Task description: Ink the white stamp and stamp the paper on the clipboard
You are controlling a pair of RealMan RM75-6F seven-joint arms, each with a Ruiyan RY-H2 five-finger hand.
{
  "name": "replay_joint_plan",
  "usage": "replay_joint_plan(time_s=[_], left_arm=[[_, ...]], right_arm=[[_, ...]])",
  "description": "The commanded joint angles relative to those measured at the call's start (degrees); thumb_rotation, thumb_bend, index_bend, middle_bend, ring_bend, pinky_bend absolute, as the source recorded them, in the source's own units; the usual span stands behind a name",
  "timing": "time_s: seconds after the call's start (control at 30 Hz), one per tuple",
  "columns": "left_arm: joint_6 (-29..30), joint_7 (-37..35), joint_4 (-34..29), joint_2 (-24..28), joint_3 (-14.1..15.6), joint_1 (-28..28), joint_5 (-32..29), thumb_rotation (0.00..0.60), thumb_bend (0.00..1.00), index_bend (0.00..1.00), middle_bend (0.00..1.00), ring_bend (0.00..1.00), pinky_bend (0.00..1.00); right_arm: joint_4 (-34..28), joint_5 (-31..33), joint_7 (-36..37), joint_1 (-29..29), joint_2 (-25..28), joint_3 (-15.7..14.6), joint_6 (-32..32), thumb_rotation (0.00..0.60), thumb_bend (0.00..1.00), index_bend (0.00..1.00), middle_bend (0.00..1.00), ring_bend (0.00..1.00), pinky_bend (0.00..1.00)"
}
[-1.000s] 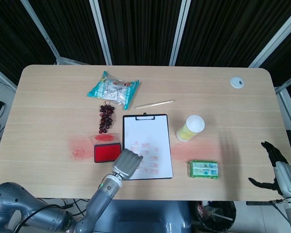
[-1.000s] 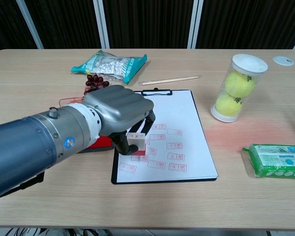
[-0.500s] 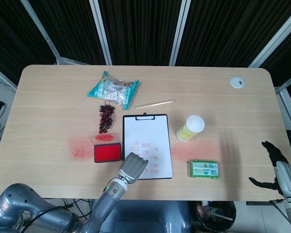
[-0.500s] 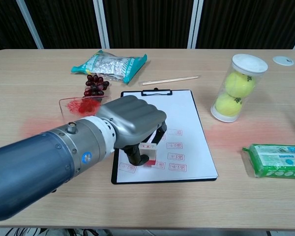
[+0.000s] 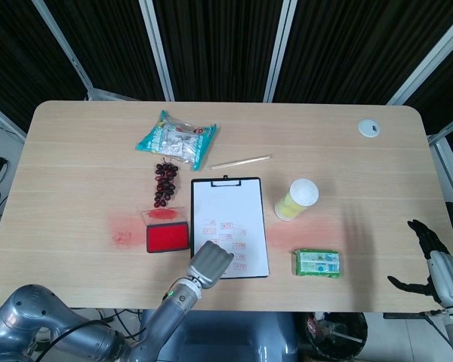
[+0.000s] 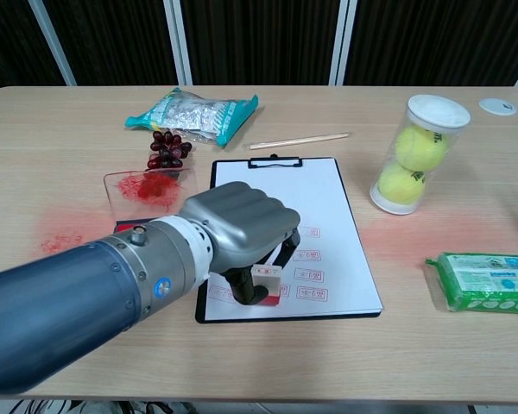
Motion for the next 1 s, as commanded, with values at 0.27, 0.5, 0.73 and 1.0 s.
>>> replay_joint_plan(time_s=[0.27,0.5,0.73,1.0], left_arm=[[-0.74,-0.53,1.17,-0.21,0.25,-0.54,-0.2,0.6,0.53,0.76,0.8,0.95,1.0],[-0.95,-0.96,1.91,-0.57,0.35,-0.73,-0.36,0.6,0.53,0.76,0.8,0.95,1.0],[-1.13,-1.24,2.13,-0.65,0.36,-0.94,-0.44,0.6,0.53,0.76,0.8,0.95,1.0],[-1.11,-1.14,2.49,-0.65,0.5,-1.13,-0.97,0.6,0.53,0.76,0.8,0.95,1.0]], right_arm=[[0.04,-0.02,-0.04,-0.02,-0.05,0.01,0.05,0.6,0.18,0.07,0.0,0.0,0.13],[0.05,-0.03,0.0,-0.03,-0.01,0.01,0.04,0.6,0.18,0.07,0.0,0.0,0.13],[0.1,-0.04,0.04,-0.03,0.0,0.02,0.05,0.6,0.18,0.07,0.0,0.0,0.13],[0.12,-0.11,-0.05,-0.07,-0.03,0.02,0.16,0.6,0.18,0.07,0.0,0.0,0.13]])
